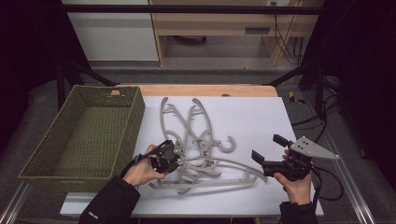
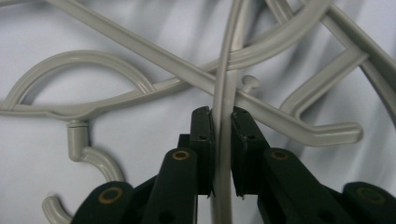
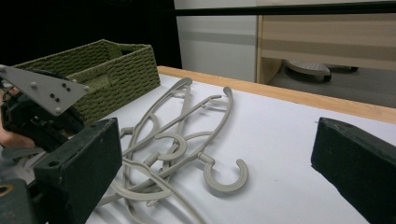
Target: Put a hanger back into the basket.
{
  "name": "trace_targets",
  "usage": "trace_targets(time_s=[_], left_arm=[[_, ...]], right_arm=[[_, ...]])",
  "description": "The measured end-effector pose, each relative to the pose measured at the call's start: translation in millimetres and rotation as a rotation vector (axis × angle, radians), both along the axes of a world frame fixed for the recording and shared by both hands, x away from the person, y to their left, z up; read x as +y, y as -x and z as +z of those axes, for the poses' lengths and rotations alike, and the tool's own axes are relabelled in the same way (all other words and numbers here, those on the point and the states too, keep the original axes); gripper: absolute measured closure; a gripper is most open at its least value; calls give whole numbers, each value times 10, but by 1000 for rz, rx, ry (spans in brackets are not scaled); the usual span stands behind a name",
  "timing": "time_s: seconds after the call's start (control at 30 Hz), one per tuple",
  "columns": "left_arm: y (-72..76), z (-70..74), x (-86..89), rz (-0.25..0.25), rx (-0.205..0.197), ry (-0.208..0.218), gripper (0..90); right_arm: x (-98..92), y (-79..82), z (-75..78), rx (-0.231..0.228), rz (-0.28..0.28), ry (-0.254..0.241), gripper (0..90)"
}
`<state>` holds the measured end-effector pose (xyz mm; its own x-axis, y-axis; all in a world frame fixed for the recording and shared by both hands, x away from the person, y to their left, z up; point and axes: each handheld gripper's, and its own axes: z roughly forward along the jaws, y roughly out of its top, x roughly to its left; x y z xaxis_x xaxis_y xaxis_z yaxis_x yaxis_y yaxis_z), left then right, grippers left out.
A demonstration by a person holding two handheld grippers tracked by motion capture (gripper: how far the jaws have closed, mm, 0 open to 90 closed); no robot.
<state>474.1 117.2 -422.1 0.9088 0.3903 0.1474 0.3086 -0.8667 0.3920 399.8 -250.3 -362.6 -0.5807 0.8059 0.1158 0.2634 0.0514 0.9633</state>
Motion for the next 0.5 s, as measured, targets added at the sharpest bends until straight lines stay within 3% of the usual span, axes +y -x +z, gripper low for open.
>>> trace_targets(time_s=[0.13, 0.37, 0.5], left_arm=[[31, 14, 6, 8, -2, 14, 813], [111, 67, 40, 33, -6, 98, 818], [138, 137, 77, 69, -37, 151, 819]], right_arm=[[-3, 4, 5, -1, 4, 7, 21], [-3, 1, -1, 0, 2, 4, 21], [-4, 4, 2, 0, 3, 6, 22]])
